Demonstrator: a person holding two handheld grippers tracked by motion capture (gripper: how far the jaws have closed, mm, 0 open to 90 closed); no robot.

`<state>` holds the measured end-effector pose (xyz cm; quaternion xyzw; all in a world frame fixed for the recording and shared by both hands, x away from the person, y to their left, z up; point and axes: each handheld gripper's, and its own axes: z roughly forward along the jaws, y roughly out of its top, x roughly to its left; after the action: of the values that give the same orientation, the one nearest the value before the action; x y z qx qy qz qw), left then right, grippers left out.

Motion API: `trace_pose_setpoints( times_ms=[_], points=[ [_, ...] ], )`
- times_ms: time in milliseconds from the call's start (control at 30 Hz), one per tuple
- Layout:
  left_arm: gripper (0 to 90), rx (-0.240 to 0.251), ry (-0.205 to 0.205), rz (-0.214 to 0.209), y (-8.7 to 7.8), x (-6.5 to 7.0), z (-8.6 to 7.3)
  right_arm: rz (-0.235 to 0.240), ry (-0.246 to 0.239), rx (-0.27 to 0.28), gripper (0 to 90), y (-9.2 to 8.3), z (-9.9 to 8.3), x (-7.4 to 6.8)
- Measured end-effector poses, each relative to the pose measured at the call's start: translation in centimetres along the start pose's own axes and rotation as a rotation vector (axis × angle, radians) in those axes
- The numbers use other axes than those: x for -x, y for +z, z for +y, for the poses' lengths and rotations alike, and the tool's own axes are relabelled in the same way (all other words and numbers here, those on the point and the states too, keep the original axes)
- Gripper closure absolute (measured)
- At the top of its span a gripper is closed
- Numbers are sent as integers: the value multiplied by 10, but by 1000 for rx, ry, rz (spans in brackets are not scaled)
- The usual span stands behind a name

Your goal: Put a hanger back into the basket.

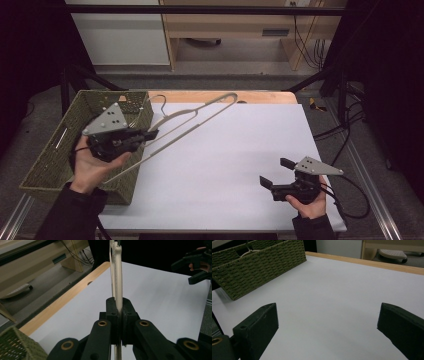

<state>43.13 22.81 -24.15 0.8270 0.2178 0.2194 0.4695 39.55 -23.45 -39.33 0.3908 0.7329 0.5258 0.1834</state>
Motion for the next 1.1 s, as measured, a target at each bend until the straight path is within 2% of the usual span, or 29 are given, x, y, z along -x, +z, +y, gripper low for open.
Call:
trace_pose_setpoints(
  times_ms=[67,267,367,533,567,600,800,1100],
  points=[
    [866,2,-3,12,-7,-8,2,0,-8,-1,38,0,-1,1],
    [866,-12,1,78,-29,-36,5,2,8,0,36,0,-1,1],
    [866,-35,-7,115,-37,-50,1,-5,-8,-2,37,-1,-1,2],
    [866,-44,-26,166,-48,-74,-9,-13,6,4,37,-2,-1,2],
    [866,-44,-26,166,-48,-74,-9,-14,4,3,37,-2,-2,2],
    [866,-40,-39,180,-52,-83,-14,-15,2,2,37,-2,-2,2],
    [866,-56,-65,229,-61,-103,-32,-19,6,2,35,-3,-2,3],
    [866,-86,-83,273,-71,-123,-58,-24,6,0,37,-3,-2,3]
  ],
)
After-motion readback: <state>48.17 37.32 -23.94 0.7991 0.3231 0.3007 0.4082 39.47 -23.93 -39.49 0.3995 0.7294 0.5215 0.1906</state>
